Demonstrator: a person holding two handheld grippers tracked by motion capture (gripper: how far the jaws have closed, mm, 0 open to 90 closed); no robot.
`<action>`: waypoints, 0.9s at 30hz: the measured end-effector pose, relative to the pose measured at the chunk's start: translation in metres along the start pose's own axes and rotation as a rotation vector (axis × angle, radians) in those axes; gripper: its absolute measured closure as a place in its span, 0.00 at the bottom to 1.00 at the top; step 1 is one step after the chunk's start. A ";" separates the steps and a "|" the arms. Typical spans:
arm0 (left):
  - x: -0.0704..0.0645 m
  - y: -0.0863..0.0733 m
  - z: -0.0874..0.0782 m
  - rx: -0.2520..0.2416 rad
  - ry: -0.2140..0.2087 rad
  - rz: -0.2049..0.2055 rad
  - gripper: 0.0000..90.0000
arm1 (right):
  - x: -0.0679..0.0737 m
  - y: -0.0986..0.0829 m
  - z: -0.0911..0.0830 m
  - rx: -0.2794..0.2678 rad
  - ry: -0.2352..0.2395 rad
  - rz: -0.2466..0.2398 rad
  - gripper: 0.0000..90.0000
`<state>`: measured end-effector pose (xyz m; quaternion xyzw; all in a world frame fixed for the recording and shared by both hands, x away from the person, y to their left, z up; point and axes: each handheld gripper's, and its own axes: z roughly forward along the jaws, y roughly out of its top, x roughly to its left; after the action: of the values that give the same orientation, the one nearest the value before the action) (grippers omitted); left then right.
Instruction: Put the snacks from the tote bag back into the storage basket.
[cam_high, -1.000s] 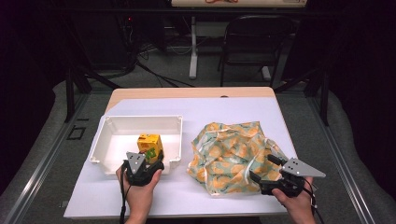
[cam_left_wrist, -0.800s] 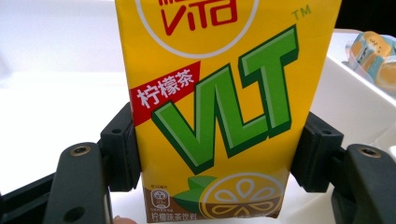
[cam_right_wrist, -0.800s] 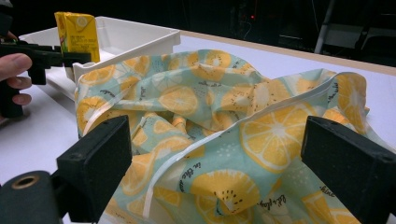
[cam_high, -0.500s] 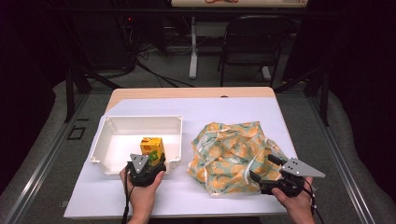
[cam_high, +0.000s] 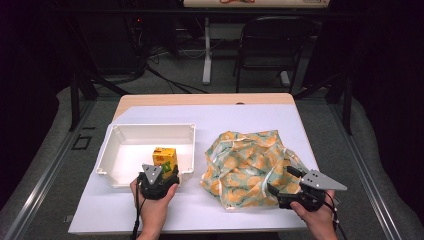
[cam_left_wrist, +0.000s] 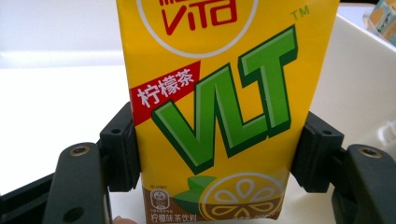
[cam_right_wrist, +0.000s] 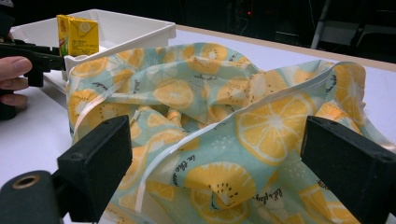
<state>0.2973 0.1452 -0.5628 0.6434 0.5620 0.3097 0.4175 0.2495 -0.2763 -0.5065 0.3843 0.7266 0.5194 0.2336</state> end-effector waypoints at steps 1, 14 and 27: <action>-0.001 0.000 0.000 0.008 0.001 0.008 0.35 | 0.000 0.000 0.000 0.000 0.000 0.000 0.09; -0.007 -0.002 -0.003 0.038 0.026 0.025 0.34 | 0.000 -0.001 0.002 0.007 -0.002 0.000 0.09; -0.006 0.000 0.005 0.146 0.006 0.011 0.34 | 0.000 0.000 0.004 0.009 0.000 -0.006 0.10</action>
<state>0.3008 0.1380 -0.5645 0.6743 0.5808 0.2719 0.3662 0.2523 -0.2739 -0.5080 0.3834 0.7300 0.5154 0.2333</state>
